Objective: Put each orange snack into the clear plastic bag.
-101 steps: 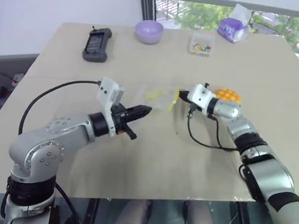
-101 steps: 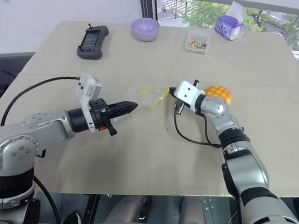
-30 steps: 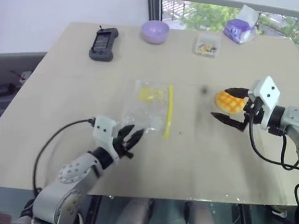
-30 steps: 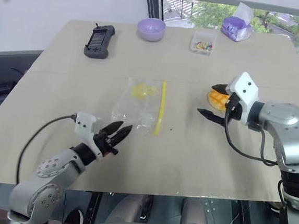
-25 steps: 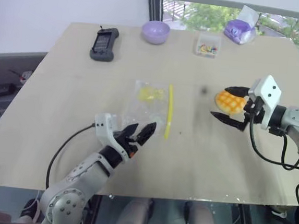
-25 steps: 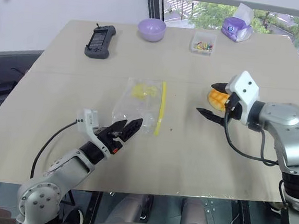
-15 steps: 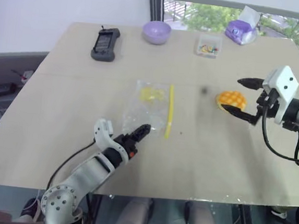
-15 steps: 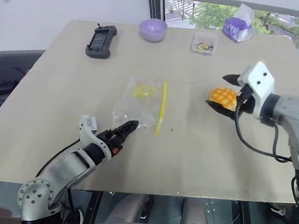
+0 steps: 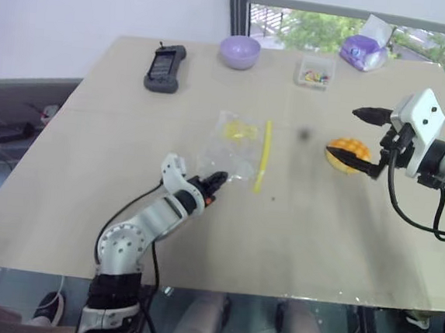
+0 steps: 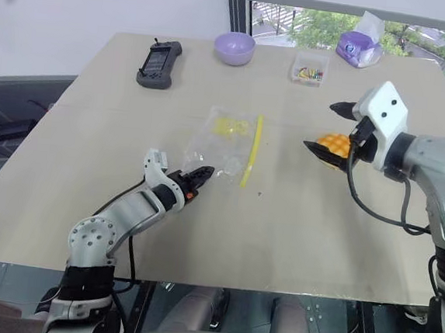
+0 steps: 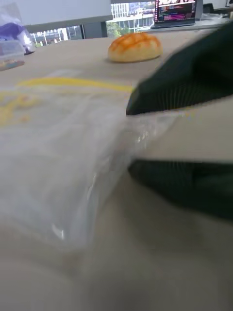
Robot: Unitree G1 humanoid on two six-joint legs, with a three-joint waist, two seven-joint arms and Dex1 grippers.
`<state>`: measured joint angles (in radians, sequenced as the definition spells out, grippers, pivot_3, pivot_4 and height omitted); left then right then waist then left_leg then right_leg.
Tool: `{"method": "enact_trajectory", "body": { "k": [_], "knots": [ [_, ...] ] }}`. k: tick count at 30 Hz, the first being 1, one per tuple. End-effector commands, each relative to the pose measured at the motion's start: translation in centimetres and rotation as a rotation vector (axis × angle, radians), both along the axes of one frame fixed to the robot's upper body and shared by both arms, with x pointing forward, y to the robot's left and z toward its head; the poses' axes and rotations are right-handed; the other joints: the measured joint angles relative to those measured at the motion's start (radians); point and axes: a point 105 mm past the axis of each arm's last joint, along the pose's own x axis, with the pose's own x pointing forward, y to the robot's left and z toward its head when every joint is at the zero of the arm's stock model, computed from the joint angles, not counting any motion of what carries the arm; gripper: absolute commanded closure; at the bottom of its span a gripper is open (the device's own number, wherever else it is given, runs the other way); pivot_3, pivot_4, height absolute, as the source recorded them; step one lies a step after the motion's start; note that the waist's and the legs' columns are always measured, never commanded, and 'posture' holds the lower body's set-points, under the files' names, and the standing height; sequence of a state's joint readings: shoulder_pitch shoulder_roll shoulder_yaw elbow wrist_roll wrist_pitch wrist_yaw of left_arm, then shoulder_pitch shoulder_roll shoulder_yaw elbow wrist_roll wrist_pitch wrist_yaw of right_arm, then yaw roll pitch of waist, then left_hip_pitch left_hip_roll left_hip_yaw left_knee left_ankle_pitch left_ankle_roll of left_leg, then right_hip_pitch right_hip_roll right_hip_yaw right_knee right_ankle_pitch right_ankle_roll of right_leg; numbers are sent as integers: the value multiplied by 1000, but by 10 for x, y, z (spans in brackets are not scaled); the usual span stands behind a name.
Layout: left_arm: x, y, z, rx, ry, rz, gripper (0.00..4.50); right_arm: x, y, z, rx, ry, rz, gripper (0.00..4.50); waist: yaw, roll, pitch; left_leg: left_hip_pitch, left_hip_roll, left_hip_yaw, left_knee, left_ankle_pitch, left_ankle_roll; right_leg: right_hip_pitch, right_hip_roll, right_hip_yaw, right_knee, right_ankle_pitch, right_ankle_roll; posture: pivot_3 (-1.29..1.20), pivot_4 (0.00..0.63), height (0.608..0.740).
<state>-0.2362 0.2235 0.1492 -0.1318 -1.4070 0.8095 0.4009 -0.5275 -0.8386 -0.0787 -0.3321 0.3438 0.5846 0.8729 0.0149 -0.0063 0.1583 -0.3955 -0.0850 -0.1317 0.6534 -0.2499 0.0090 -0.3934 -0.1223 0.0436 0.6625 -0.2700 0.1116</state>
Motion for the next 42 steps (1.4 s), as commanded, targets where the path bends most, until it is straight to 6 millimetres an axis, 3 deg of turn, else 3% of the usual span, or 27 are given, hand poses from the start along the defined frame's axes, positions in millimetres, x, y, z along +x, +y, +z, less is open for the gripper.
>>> {"method": "enact_trajectory", "body": {
  "k": [1, 7, 10, 14, 17, 21, 23, 27, 31, 37, 39, 42],
  "knots": [
    [0, 4, -29, 45, 93, 1, 4464, -5, 1, 14, 9, -64, -5, 0, 1, 2, -3, 0, 0, 0, 0, 0, 0, 0, 0, 0, 0, 0, 0, 0, 150, 740],
    [8, 7, -19, 32, 31, -7, 4464, -5, 1, 11, 14, -64, -11, 0, 0, 8, -8, 3, 0, -1, 0, 0, 0, 2, 0, 0, 0, 0, 0, 0, 150, 740],
    [5, 1, 12, -86, -88, -68, 4464, -5, 3, 9, 22, -60, -6, 0, -2, 8, -7, 4, 1, -1, 0, 0, 0, 3, 0, 0, 0, 0, 0, 0, 150, 740],
    [-19, -1, 74, -336, -279, -243, 4464, -3, 7, -2, 22, -32, 13, 0, -4, 1, -3, -2, 2, -2, 0, 0, 0, -2, 0, -1, 0, 0, 0, 0, 150, 740],
    [-30, 8, 94, -423, -313, -304, 4464, -3, 10, -17, 2, -1, 28, 0, -7, 0, -2, -3, 2, -2, 0, 0, 0, -3, 0, 0, -1, 0, 0, 0, 150, 740],
    [-34, 14, 113, -523, -394, -362, 4464, -5, 18, -53, -95, 47, 84, 0, -6, -1, -2, -4, 2, -1, -1, 0, 0, -4, -1, 1, -3, 0, 0, 0, 150, 740],
    [-40, 13, 118, -541, -428, -435, 4464, -5, 22, -68, -139, 42, 111, 0, -4, -1, -2, -4, 1, -1, -1, 0, 0, -4, 0, 0, -3, 0, 0, 0, 150, 740],
    [-62, 8, 119, -553, -454, -627, 4464, 17, 34, -78, -160, -65, 113, 0, -18, -2, -1, -3, 0, 0, -1, 0, 0, -3, 2, 0, -2, 0, 0, 0, 150, 740],
    [-86, 9, 113, -540, -413, -794, 4464, 34, 60, -74, 0, -97, 180, 0, -47, -4, 0, -2, 1, 0, -2, 0, 0, -4, 3, 1, -2, 0, 0, 0, 150, 740],
    [-93, 16, 110, -534, -382, -824, 4464, 32, 84, -75, 84, -60, 340, 0, -53, -4, 1, -2, 3, -1, -3, 0, -1, -4, 2, 1, -2, 0, 0, 0, 150, 740],
    [-93, 17, 108, -530, -377, -810, 4464, 27, 83, -80, 68, -19, 375, 0, -51, -4, 1, -2, 3, -1, -3, 0, 0, -4, 2, 1, -3, 0, 0, 0, 150, 740],
    [-94, 18, 106, -528, -379, -795, 4464, 41, 62, -79, 21, -42, 282, 0, -52, -4, 1, -2, 3, -2, -3, 0, 0, -5, 1, 1, -3, 0, 0, 0, 150, 740]
  ]
}}
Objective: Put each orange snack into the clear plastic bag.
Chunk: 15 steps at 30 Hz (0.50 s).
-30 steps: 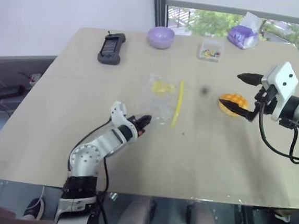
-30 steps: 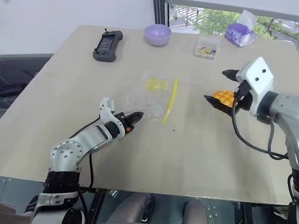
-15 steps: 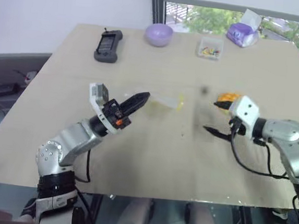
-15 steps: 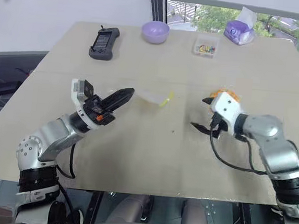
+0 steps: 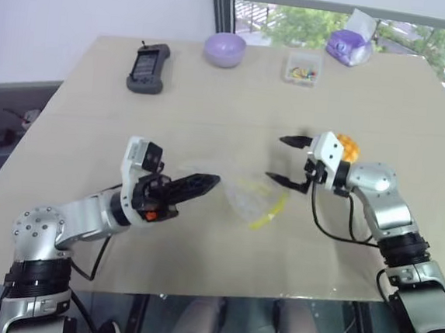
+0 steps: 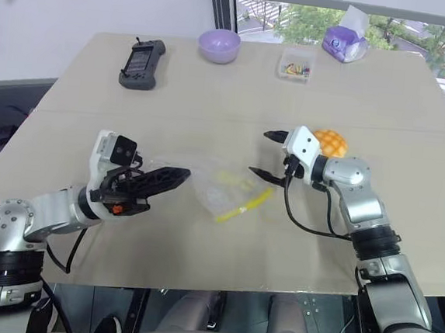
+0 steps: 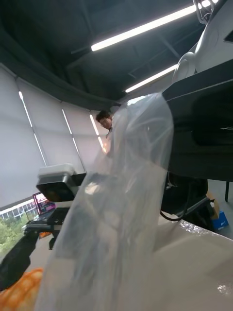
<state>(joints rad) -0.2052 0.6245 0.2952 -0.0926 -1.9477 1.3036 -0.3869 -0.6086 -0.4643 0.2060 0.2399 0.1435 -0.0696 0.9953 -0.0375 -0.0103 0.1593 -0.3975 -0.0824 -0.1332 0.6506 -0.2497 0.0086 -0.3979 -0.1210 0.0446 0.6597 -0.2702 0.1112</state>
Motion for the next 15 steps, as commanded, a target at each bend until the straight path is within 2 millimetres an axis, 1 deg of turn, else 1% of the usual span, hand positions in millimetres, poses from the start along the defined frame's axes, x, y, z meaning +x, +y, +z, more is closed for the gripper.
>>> {"method": "enact_trajectory", "body": {
  "k": [1, 2, 4, 5, 7, 8, 9, 11, 12, 13, 15],
  "knots": [
    [-5, -1, 7, -22, -30, -8, 4464, 16, -30, 9, -49, -60, -111, 0, 1, 0, 0, 0, 0, 0, 0, 0, 0, 0, 0, 0, 0, 0, 0, 0, 150, 740],
    [-5, -1, 6, -24, -31, -4, 4464, 20, -43, 6, -102, -71, -143, 0, 3, 0, 0, 0, 0, 0, 0, 0, 0, 0, 0, 0, 1, 0, 0, 0, 150, 740],
    [-5, -2, 6, -26, -29, 1, 4464, 16, -59, -3, -182, -46, -145, 0, 6, 0, 0, 0, -1, 0, 0, 0, 0, 0, 0, 0, 1, 0, 0, 0, 150, 740],
    [-5, -2, 5, -27, -29, 2, 4464, 9, -63, -9, -209, -4, -118, 0, 6, 0, 0, 0, -1, 0, 0, 0, 0, 0, 0, 0, 1, 0, 0, 0, 150, 740],
    [-5, -2, 5, -29, -28, 4, 4464, -20, -66, -26, -278, 104, -11, 0, 4, 0, 0, 0, 0, 1, -1, 0, 0, 0, 0, 0, 1, 0, 0, 0, 150, 740],
    [-5, -2, 6, -31, -29, 5, 4464, -32, -64, -31, -290, 138, 35, 0, 4, 0, 0, -1, 0, 0, -2, 0, 0, 0, 0, 0, 0, 0, -1, 0, 150, 740],
    [-4, -2, 6, -33, -28, 6, 4464, -40, -57, -32, -257, 152, 63, 0, 1, 1, 0, 0, 0, 0, -2, 0, 0, 0, 0, 0, -1, 0, -1, 0, 150, 740],
    [-4, -3, 6, -35, -28, 5, 4464, -46, -41, -27, -156, 160, 79, 0, -8, 1, 0, 0, 0, 1, -2, 0, 0, -1, 0, 1, 0, 0, -1, 0, 150, 740],
    [-4, -3, 6, -35, -28, 2, 4464, -47, -29, -23, -97, 141, 79, 0, -12, 1, 1, 1, 1, 1, -2, 0, 0, -1, 1, 2, 0, 0, -1, 0, 150, 740],
    [-4, -4, 5, -35, -27, 0, 4464, -47, -22, -21, -63, 128, 78, 0, -15, 1, 1, 1, 1, 1, -2, 0, 0, -1, 1, 4, 2, 0, 0, 0, 150, 740],
    [-3, -5, 6, -36, -29, -4, 4464, -37, -9, -11, 28, 65, 36, 0, -13, 1, 1, 3, 1, 1, -2, 0, 0, -1, 1, 4, 3, 0, 0, 0, 150, 740]
  ]
}}
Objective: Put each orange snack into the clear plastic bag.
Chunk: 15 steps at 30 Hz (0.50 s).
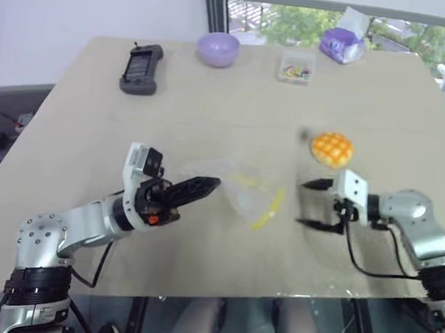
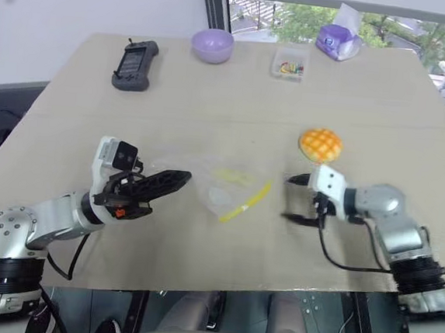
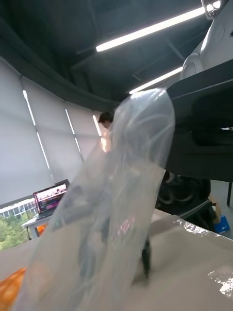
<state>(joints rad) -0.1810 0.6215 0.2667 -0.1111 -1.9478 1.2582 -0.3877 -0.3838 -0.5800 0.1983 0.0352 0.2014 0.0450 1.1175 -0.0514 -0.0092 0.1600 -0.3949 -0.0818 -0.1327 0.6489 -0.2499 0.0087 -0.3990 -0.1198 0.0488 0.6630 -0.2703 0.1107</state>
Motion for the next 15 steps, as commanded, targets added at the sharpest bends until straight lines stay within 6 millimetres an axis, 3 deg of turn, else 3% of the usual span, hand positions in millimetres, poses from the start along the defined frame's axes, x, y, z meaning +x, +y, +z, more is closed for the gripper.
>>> {"method": "enact_trajectory", "body": {
  "k": [1, 4, 7, 11, 15],
  "knots": [
    [-3, -3, 10, -27, -43, -18, 4464, 12, 18, 32, 138, -134, -51, 0, 6, 0, 0, 0, 0, 0, 0, 0, 0, 0, 1, 0, 0, 0, 0, 0, 150, 740],
    [-4, -4, 11, -24, -44, -27, 4464, 29, 19, 38, 168, -208, -127, 0, 20, 0, 0, 0, -1, -1, 1, 0, 0, 0, 0, -1, 0, 1, -1, 0, 150, 740],
    [-2, -3, 12, -22, -48, -25, 4500, 30, 14, 33, 127, -216, -116, 864, 32, 0, 0, -1, -2, -2, 1, 0, 0, 0, -1, -2, -2, 1, -1, 0, 150, 740],
    [-1, -2, 13, -24, -51, -15, 4500, 26, 15, 32, 132, -206, -85, 2495, 33, 0, 0, -2, -1, -2, 0, 0, 0, -1, 0, -2, -2, 1, -1, 0, 150, 740],
    [-1, -2, 11, -21, -45, -8, 4500, 24, 15, 32, 134, -204, -77, 4443, 28, 0, 0, -2, -1, -1, 0, 0, 0, -2, 0, -2, -1, 1, -1, 0, 150, 740]
  ]
}}
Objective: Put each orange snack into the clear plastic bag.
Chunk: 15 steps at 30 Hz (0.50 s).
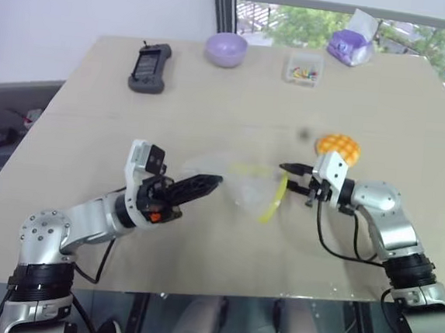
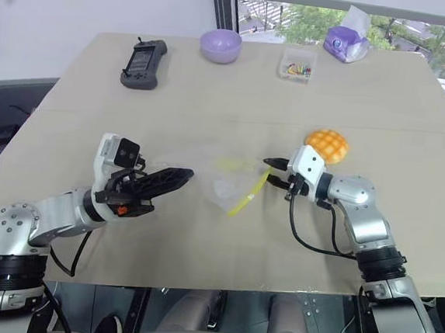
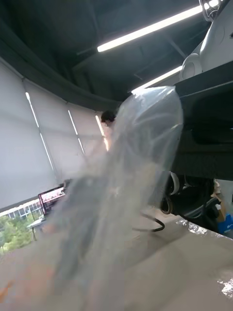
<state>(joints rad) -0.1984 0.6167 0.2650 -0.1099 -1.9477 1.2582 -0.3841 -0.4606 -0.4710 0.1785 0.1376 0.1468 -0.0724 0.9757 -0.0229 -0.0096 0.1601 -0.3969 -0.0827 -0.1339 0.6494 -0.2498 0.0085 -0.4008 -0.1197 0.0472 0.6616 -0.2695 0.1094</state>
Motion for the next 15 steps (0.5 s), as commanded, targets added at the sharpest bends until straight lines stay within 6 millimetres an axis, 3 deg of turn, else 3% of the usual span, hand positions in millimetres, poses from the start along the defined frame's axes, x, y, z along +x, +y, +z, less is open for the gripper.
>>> {"method": "enact_trajectory", "body": {
  "k": [1, 5, 10, 13, 15],
  "knots": [
    [-3, 0, 8, -18, -30, -1, 4500, -3, 1, 13, 21, -53, 20, 4443, 0, 0, 0, 0, 0, 0, 0, 0, 0, 0, 0, 0, 0, 0, 0, 0, 150, 740],
    [3, -1, 10, 35, -52, 82, 4500, 2, -5, 17, 13, -67, -22, 4443, 0, 0, 0, 0, 0, 0, 0, 0, 0, 0, 0, 0, 0, 0, 0, 0, 150, 740],
    [41, 15, 1, 183, -15, 467, 4500, 6, -8, 23, 1, -82, -63, 4443, 7, 0, 0, 0, 0, 0, 0, 0, 0, 0, -1, 1, 0, 0, 0, 0, 150, 740],
    [46, 20, 0, 189, -32, 510, 3635, 4, -5, 24, 5, -79, -60, 4500, 6, 0, 0, 0, 0, 1, 0, 0, 0, 0, 0, 1, 0, 0, 0, 0, 150, 740],
    [39, 14, 0, 237, -66, 469, 2706, 4, -6, 24, -5, -82, -64, 4500, 6, 0, 0, -1, 0, 1, 0, 0, 0, 0, 0, 1, 0, 0, 0, 0, 150, 740]
  ]
}}
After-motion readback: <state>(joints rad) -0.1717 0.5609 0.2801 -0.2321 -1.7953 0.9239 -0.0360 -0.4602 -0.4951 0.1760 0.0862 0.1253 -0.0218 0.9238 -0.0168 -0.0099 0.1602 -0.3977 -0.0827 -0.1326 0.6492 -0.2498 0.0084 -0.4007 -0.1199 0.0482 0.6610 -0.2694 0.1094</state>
